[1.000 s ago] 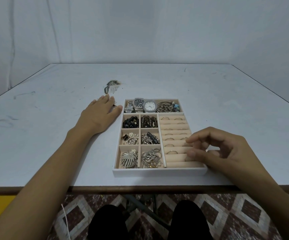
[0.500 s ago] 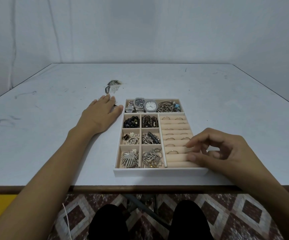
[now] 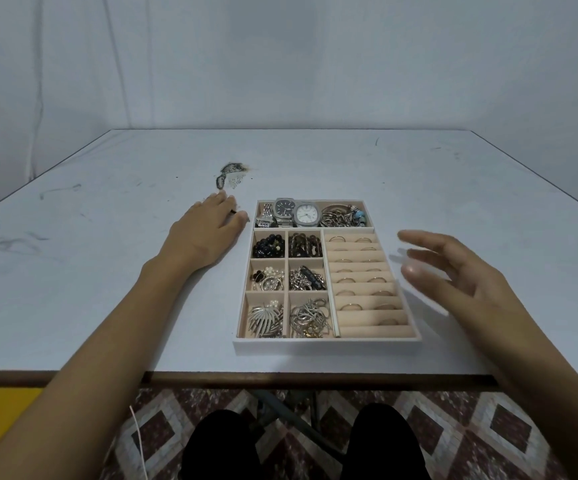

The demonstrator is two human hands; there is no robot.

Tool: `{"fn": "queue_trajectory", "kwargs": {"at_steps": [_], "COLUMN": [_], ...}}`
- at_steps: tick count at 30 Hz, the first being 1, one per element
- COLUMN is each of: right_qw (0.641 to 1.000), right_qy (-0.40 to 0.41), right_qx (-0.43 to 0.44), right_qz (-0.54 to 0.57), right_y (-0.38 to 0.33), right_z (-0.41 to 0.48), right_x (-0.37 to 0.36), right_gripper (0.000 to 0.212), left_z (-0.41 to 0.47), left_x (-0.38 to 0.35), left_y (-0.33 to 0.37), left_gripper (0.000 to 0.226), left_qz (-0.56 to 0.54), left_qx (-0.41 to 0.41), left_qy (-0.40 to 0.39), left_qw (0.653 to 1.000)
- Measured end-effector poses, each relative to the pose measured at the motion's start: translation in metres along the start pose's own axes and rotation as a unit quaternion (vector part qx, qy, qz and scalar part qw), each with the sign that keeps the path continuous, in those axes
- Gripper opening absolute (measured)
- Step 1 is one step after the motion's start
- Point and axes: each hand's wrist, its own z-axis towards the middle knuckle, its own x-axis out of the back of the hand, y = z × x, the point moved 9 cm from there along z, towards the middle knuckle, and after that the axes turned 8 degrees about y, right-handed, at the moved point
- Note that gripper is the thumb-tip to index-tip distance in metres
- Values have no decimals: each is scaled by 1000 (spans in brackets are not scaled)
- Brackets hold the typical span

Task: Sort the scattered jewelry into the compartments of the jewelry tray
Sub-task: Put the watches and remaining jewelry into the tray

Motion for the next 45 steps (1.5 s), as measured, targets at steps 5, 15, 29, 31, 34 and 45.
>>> {"fn": "queue_trajectory", "kwargs": {"at_steps": [5, 15, 29, 31, 34, 45], "right_qw": [983, 994, 985, 984, 982, 979], "right_qy": [-6, -69, -9, -8, -7, -1], "right_qx": [-100, -85, -80, -82, -82, -73], "right_qz": [157, -3, 149, 157, 169, 188], "right_y": [10, -10, -13, -14, -16, -28], "right_z": [8, 13, 7, 8, 11, 68], "right_x": [-17, -56, -56, -57, -58, -53], "right_gripper": [71, 75, 51, 48, 58, 65], "left_z": [-18, -77, -64, -60, -55, -33], "left_x": [20, -8, -15, -16, -14, 31], "left_y": [11, 44, 24, 26, 33, 67], "left_gripper": [41, 92, 55, 52, 54, 84], "left_qz": [-188, -350, -477, -466, -488, -557], "left_qx": [96, 176, 338, 363, 371, 226], "left_qy": [41, -37, 0, 8, 14, 4], "left_qw": [977, 919, 811, 807, 790, 799]}}
